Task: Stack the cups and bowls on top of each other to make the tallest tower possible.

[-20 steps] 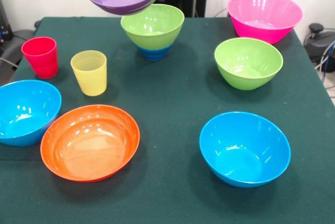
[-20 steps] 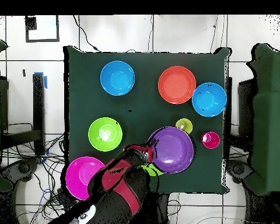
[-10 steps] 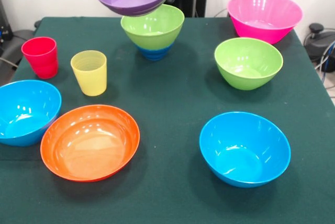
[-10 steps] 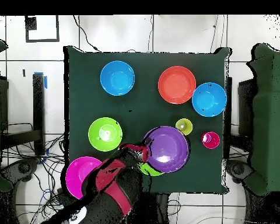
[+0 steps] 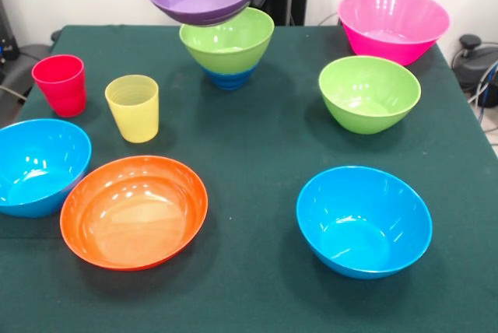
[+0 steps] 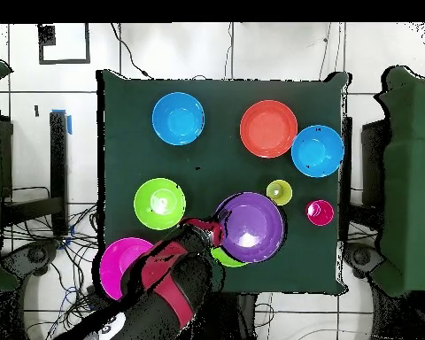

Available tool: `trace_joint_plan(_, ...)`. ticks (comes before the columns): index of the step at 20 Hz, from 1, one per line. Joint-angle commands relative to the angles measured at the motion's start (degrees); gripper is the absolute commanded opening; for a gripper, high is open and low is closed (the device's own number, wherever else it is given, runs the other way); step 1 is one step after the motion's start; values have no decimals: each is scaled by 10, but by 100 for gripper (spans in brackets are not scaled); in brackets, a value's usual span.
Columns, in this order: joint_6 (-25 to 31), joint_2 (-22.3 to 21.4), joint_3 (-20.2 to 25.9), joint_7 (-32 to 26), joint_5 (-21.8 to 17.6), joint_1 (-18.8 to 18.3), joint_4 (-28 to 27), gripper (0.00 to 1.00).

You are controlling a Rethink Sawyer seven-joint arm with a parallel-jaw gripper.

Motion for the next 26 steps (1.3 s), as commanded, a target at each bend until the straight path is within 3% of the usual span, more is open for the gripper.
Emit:
trace_joint_plan(1,-41,26,42,94,25,-3,28,0)
trace_joint_plan(15,-91,40,48,103,34,1,66,0)
trace_joint_plan(26,-100,38,50,96,49,14,86,0)
